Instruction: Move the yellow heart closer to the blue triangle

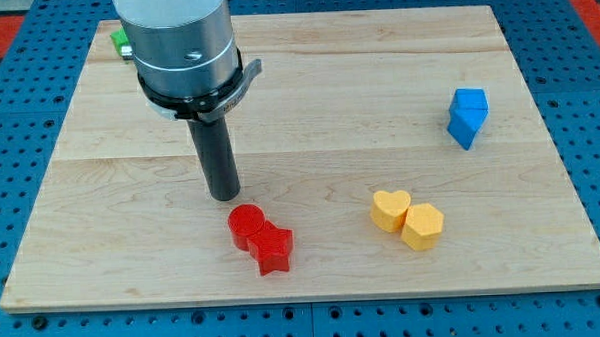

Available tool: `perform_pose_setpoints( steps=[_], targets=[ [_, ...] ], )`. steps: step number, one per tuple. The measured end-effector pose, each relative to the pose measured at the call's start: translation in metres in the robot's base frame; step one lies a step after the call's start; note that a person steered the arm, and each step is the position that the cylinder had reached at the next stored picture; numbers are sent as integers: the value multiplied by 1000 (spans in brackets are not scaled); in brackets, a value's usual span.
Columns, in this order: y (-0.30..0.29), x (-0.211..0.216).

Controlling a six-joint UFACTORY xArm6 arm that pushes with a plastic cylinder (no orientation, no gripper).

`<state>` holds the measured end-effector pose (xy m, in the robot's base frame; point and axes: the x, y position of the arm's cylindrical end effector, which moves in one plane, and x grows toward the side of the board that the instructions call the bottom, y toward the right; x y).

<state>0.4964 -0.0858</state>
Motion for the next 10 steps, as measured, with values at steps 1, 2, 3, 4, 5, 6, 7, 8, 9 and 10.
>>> perform_pose_setpoints(
  steps=[1,2,3,4,5,6,7,8,9,10],
  targets=[
    [12,-7],
    [49,-13],
    [92,-13],
    [93,-8],
    [99,9],
    [108,32],
    [126,38],
    [144,38],
    [177,39],
    [210,37]
  ],
)
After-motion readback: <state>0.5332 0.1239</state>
